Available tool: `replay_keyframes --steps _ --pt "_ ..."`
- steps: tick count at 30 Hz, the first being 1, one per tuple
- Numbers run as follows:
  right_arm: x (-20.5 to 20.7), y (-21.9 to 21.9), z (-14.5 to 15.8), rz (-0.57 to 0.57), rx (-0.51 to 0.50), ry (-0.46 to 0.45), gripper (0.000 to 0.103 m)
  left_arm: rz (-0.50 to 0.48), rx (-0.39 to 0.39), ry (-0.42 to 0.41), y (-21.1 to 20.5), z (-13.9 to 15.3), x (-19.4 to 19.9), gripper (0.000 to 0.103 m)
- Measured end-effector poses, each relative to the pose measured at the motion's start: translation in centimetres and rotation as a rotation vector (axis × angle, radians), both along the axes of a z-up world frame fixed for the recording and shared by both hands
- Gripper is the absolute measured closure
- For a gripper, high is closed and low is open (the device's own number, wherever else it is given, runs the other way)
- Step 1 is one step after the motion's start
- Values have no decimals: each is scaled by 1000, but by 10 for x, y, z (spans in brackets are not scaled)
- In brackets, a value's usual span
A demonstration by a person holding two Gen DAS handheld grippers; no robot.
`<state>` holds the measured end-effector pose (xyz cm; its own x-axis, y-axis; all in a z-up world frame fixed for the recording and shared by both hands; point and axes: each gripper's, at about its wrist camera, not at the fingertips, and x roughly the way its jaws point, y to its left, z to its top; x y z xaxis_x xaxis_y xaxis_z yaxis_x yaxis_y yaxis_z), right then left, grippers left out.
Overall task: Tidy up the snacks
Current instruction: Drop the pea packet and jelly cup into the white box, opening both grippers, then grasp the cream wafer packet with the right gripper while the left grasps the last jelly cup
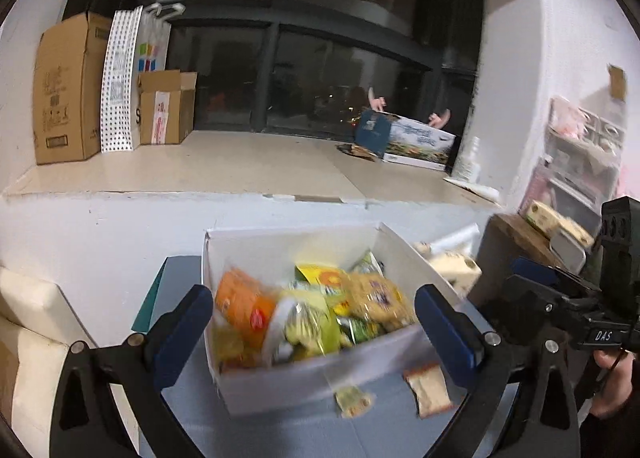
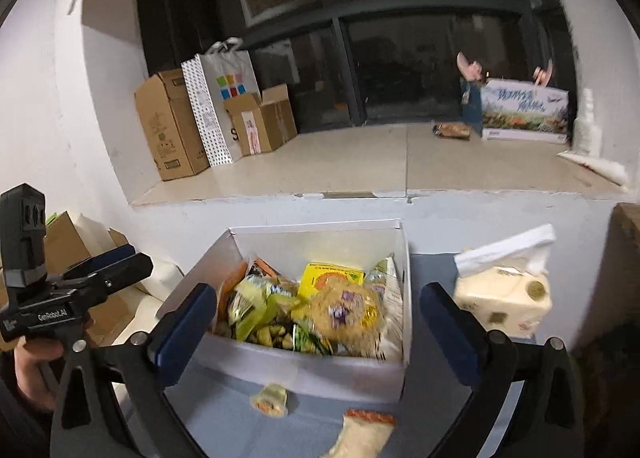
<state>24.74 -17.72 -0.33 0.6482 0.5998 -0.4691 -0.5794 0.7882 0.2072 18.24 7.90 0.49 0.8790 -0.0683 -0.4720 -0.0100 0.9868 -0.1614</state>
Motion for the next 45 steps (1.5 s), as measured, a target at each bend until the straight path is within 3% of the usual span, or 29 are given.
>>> replay_keyframes --steps 4,11,14,19,27,28,30,31,39,45 --pt "-46 -20 -33 -14 -3 43 0 -4 85 -23 -27 -16 -47 0" --pt "-83 -37 -94 -78 -98 138 0 -38 -7 52 -52 -65 -103 0" --pt "-69 -29 -117 -69 -132 235 0 -41 -38 87 -55 -82 -110 0" --pt "-36 -2 -143 -94 -262 279 0 -33 -48 135 -55 -98 -110 0" --pt "3 20 -168 -97 -344 337 0 -15 -68 168 -46 -109 -108 0" --pt "2 21 -168 -95 -354 331 4 -13 -71 171 -46 -110 -107 0" --pt "-2 22 -164 -112 -394 289 46 -7 -67 175 -46 -111 -106 0" --pt "-5 22 -161 -120 -404 272 57 -7 -64 176 -46 -112 -106 0" --pt "-32 1 -154 -63 -327 289 58 -25 -25 211 -59 -119 -91 0" --pt "-71 -33 -127 -71 -214 255 58 -11 29 248 -83 -129 -48 0"
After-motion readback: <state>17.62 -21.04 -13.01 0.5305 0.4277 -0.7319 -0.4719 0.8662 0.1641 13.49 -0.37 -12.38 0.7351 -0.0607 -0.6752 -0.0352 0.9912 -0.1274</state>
